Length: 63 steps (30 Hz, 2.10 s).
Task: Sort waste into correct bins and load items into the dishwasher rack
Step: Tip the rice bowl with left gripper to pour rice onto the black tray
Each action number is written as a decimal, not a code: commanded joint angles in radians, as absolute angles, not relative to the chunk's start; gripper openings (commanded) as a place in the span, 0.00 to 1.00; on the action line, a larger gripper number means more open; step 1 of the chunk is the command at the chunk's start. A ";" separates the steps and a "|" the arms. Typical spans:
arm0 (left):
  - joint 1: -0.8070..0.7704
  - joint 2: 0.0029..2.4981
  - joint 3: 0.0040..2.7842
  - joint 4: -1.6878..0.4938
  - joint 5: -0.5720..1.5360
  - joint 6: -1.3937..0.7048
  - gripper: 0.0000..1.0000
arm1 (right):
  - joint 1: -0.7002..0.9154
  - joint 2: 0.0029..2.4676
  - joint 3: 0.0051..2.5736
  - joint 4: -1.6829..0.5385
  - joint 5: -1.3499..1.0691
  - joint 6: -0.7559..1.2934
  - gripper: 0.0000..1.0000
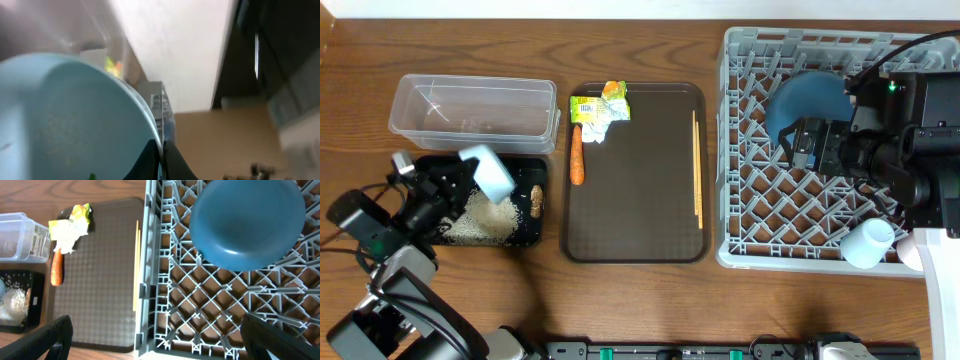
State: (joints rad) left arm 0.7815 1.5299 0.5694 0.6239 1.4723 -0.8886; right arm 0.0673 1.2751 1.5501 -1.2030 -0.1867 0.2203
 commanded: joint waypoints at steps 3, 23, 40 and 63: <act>0.808 1.522 0.579 0.702 1.451 -1.129 0.06 | 0.063 1.269 1.550 -1.191 -0.199 0.231 0.99; 0.815 1.518 0.558 0.736 1.498 -1.174 0.06 | 0.063 1.269 1.550 -1.194 -0.200 0.231 0.99; 0.787 1.513 0.539 0.736 1.488 -1.188 0.06 | 0.063 1.269 1.550 -1.209 -0.211 0.231 0.99; 0.816 1.500 0.505 0.792 1.575 -1.076 0.06 | 0.063 1.267 1.550 -1.201 -0.244 0.228 0.99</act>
State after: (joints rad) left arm 0.8261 1.5093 0.5007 0.7288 1.4940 -1.1511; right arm 0.0677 1.2751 1.5501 -1.2015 -0.2153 0.2203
